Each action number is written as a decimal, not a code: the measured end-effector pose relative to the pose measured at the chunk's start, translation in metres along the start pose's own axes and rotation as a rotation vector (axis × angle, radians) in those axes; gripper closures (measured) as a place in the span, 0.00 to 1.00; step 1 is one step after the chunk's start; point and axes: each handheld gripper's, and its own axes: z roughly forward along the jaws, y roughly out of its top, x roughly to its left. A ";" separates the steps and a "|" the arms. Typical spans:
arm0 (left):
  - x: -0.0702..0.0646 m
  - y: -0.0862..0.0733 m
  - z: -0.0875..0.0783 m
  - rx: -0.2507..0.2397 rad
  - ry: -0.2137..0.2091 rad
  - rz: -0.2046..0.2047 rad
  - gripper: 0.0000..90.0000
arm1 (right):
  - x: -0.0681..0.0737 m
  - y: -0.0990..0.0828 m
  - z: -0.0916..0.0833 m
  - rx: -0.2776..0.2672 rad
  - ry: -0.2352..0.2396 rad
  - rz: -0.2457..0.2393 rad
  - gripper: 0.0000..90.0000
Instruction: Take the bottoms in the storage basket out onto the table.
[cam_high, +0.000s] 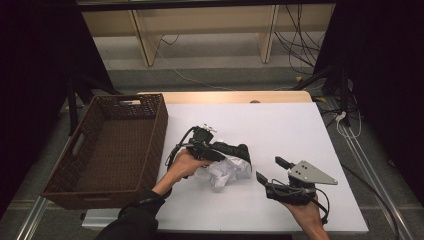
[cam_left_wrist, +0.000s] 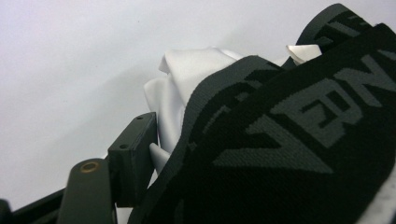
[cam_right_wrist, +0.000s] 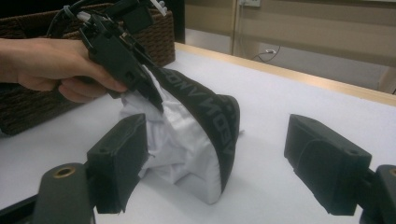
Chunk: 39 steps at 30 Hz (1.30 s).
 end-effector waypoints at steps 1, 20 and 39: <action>0.000 0.000 -0.001 0.005 -0.003 0.003 0.35 | 0.000 0.000 0.000 -0.002 0.000 0.000 0.25; 0.004 0.001 -0.013 0.031 -0.052 -0.012 0.22 | 0.000 0.000 0.000 0.003 0.000 0.000 0.25; 0.010 0.004 -0.034 -0.002 -0.055 -0.032 0.19 | 0.000 0.000 0.000 0.001 0.001 -0.002 0.25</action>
